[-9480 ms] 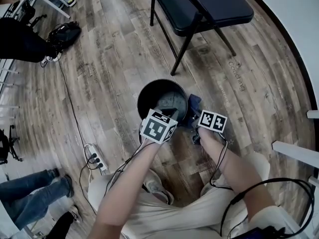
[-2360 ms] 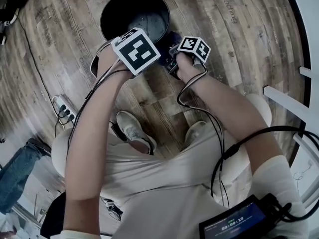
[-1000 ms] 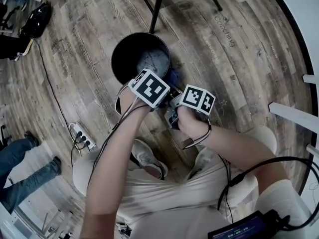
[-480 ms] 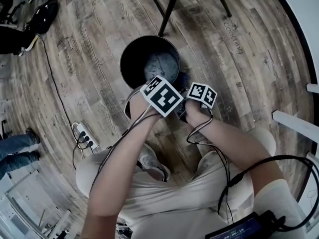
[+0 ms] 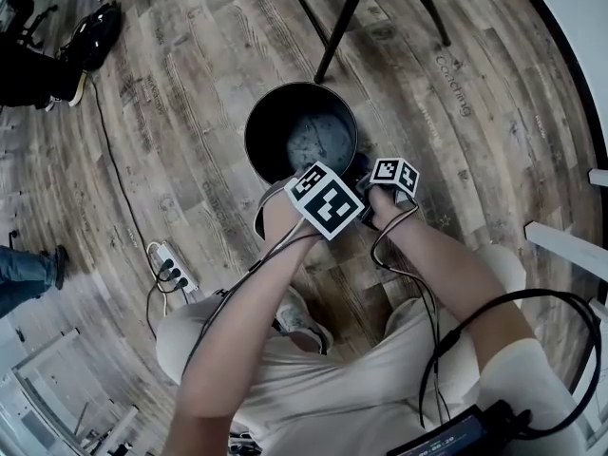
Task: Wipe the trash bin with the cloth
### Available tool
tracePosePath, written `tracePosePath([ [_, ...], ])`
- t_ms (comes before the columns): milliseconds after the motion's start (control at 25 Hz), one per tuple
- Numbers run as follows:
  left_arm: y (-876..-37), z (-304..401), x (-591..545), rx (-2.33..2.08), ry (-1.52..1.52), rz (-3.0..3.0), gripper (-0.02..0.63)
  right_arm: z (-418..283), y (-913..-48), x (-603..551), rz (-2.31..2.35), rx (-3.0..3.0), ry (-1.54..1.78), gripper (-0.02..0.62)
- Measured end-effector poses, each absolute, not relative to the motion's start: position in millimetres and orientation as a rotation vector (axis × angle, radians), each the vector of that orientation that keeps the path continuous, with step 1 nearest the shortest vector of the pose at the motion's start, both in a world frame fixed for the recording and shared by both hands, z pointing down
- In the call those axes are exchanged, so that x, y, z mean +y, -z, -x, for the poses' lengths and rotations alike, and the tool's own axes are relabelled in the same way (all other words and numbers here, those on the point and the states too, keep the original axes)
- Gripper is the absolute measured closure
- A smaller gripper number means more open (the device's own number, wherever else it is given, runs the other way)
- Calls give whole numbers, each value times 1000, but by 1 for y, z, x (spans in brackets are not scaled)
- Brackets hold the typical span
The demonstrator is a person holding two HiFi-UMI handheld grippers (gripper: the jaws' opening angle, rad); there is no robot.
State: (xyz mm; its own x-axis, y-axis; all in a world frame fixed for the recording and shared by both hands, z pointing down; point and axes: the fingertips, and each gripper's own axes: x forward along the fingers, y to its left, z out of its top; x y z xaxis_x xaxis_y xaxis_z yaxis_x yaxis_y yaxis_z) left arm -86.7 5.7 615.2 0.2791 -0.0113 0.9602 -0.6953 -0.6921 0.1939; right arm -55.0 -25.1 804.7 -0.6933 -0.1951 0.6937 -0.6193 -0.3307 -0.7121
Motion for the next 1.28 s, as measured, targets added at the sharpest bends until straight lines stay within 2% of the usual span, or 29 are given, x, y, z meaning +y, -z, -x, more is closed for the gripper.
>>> tracePosePath([
  [400,-616,80,2,-639,-1453,-1830,578,28,-739,-18,-1214,-1715,-1952,532],
  [880,-613,48,-16,-695,-1156,-1745,558,30,-646,0,-1171,-1844,-2111,532],
  [1280,-566,46,-33,-612,-1134,-1870,549,41,-610,-1,-1132,-1933,-2156,532],
])
